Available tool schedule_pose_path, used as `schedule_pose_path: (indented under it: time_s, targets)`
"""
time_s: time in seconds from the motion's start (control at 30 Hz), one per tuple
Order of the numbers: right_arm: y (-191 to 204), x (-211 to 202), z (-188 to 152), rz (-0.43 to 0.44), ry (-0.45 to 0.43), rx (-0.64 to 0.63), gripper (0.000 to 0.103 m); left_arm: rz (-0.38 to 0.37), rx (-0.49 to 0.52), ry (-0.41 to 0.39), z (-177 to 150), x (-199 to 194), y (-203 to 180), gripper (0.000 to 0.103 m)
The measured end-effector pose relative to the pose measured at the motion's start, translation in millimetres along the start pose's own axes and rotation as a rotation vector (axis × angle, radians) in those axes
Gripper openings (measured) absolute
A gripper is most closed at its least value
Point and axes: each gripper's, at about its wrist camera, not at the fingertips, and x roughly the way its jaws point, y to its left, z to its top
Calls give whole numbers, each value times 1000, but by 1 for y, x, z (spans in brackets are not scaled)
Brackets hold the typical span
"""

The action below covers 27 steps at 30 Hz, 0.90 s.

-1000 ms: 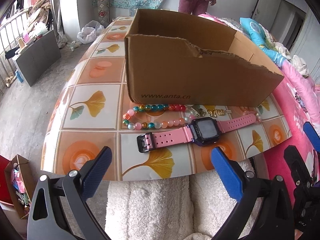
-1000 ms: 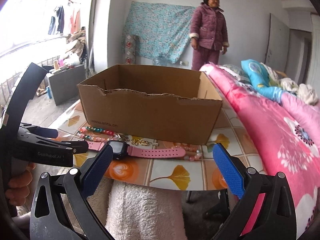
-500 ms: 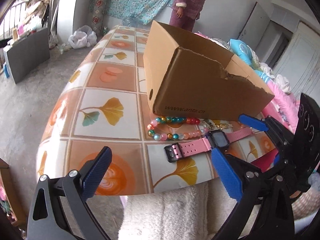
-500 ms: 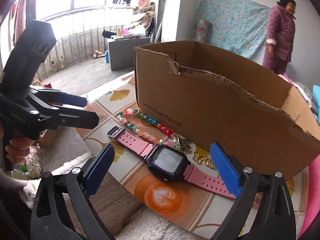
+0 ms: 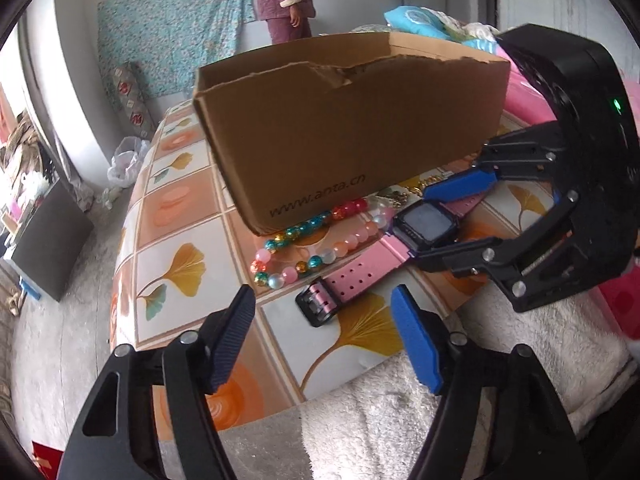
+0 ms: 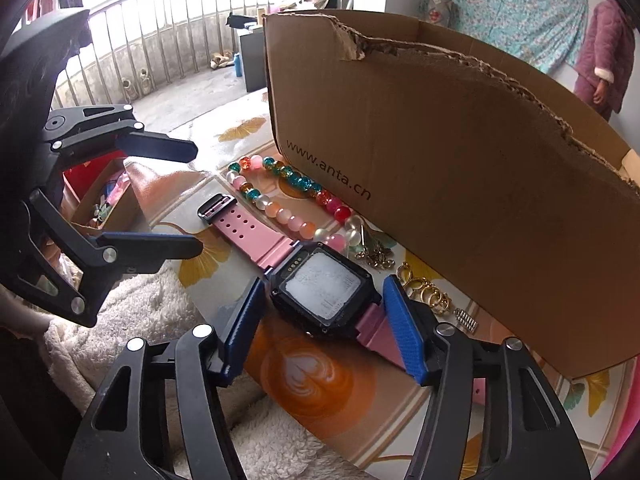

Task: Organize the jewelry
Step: 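Move both grippers to the pink smartwatch and close them on its straps, then lift the pink smartwatch with both grippers and carry it over the box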

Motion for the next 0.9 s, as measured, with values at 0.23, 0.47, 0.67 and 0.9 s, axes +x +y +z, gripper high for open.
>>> schedule_pose_path:
  time_s: [0.23,0.47,0.67,0.9]
  targets:
    - [-25,-6,1,201,57,63,53,-8,170,11,1,13,-25,47]
    - [-56,-10,1,390,87,188,53,21,286,-15,8,22,-44,41]
    - [-57,-13,2,359,53,214,54,67,302,-4,17,27,-52,7]
    - [-33,-33,-15,105,-6,103,65,15,254,19,28,34,-39,5]
